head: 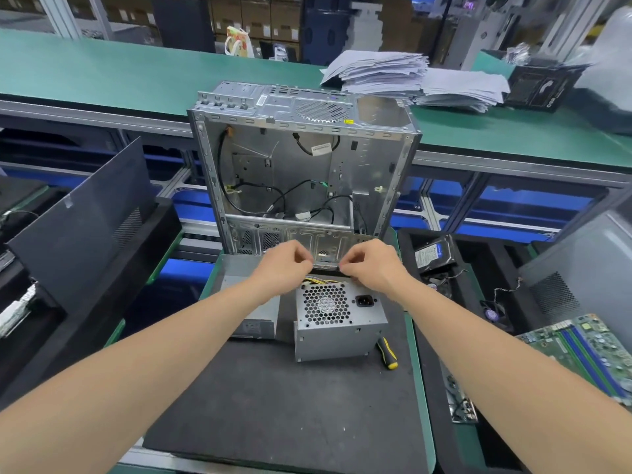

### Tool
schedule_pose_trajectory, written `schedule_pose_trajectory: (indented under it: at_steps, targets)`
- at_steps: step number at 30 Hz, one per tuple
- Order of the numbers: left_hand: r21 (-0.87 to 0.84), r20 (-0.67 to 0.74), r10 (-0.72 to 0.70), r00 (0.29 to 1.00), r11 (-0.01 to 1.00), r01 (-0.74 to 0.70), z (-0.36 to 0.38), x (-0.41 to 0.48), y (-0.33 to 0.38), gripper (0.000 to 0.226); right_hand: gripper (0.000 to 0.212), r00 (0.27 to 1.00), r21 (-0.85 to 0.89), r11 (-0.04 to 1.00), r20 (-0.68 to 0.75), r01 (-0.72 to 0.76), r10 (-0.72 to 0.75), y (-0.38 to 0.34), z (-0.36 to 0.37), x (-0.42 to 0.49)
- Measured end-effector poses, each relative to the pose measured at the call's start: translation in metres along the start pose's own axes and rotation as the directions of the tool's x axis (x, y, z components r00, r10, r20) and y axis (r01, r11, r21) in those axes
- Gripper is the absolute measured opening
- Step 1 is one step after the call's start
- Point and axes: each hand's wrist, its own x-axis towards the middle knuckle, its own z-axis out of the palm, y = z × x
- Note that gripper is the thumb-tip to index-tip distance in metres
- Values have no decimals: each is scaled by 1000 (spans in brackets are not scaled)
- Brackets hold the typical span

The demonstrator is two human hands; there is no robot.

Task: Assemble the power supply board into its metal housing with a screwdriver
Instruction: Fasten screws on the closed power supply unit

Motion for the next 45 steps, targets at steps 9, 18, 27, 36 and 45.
schedule_pose_trajectory:
  at_steps: [9,18,27,36,45]
  targets:
    - [120,-27,212,977,971,-208,35,9,18,16,13,872,-279,897,261,-342,413,93,-4,-37]
    - [41,-107,71,992,997,-67,38,17,9,17,21,840,-415,857,305,-306,448,97,16,-54]
    - [-201,-9,-86,996,976,82,28,24,-4,15,20,988,-208,976,-150,-66,35,59,-41,-41]
    - [-448,354,-301,885,776,443,5,18,-33,45,11,935,129,964,-304,233,-185,-10,-44,-39]
    - [-602,523,-258,812,563,566,-3,-1,-37,21,25,909,84,917,-191,391,-370,-50,-16,-37]
